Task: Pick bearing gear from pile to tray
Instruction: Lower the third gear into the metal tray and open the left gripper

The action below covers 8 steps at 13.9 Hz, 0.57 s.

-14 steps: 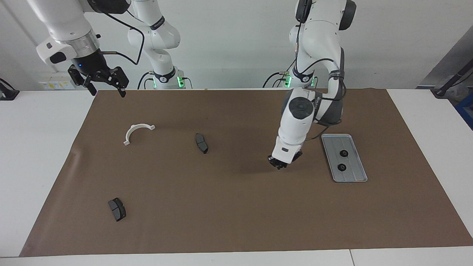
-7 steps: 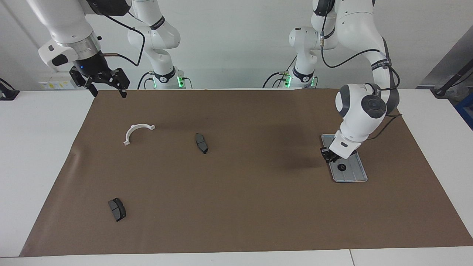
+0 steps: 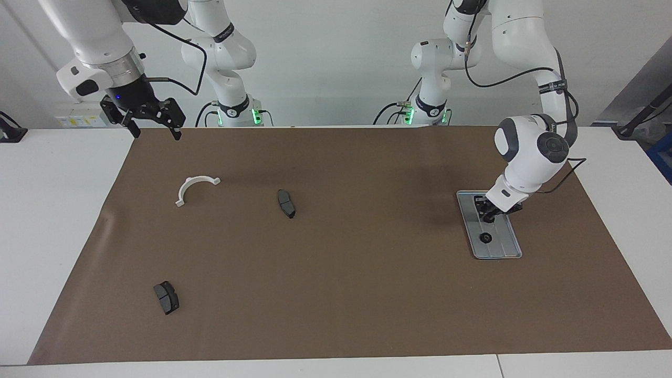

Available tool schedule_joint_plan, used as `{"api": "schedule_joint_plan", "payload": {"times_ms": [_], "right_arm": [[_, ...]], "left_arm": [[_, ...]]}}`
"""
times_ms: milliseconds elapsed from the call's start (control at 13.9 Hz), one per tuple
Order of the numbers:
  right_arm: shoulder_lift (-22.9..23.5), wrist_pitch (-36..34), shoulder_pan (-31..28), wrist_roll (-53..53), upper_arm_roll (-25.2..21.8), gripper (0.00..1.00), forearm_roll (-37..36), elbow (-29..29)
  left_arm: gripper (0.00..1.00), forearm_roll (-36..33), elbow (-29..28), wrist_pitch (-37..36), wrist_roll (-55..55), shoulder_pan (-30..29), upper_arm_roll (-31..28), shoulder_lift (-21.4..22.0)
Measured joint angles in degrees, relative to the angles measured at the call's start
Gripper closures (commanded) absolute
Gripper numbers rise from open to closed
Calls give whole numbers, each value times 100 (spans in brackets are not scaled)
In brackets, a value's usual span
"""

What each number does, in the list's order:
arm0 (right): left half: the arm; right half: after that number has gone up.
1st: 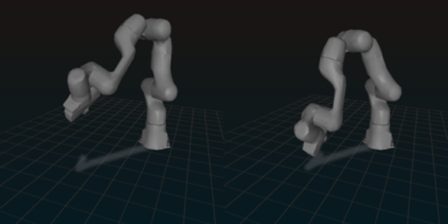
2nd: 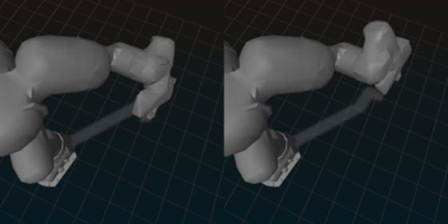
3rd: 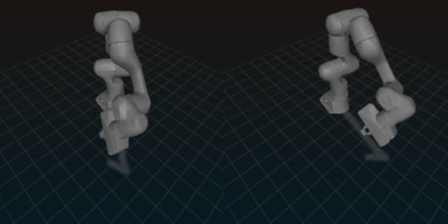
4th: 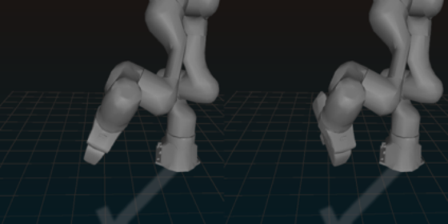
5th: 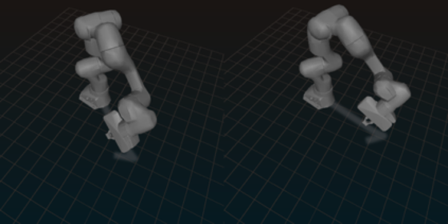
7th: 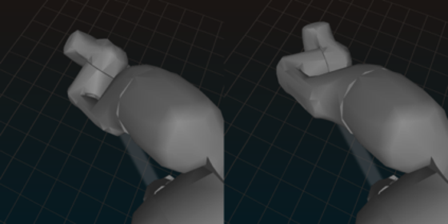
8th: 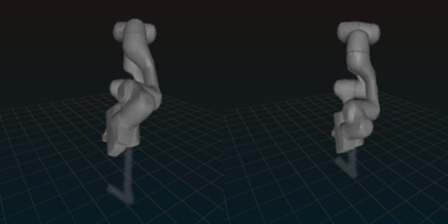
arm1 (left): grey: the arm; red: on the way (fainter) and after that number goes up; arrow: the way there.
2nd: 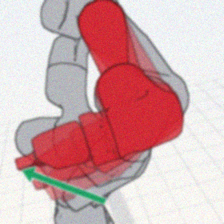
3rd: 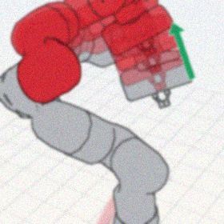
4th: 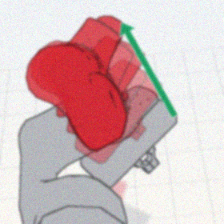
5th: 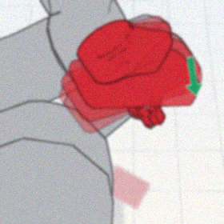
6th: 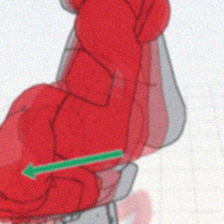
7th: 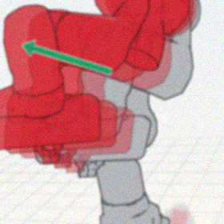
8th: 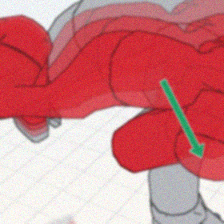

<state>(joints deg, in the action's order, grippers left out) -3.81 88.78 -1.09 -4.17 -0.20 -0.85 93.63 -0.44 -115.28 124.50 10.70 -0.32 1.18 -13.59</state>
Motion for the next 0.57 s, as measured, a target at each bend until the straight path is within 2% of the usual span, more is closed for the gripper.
{"api": "schedule_joint_plan", "payload": {"times_ms": [143, 359, 574], "right_arm": [[-1, 0, 0, 0, 0, 0, 0, 3], [-5, 0, 0, 0, 0, 0, 0, 6], [-7, 0, 0, 0, 0, 0, 0, 9]], "left_arm": [[94, 15, -101, 84, -73, 67, 13, 37], [71, 21, -386, 398, -292, 178, 18, 130], [34, 23, -498, 506, -329, 189, 15, 171]]}}
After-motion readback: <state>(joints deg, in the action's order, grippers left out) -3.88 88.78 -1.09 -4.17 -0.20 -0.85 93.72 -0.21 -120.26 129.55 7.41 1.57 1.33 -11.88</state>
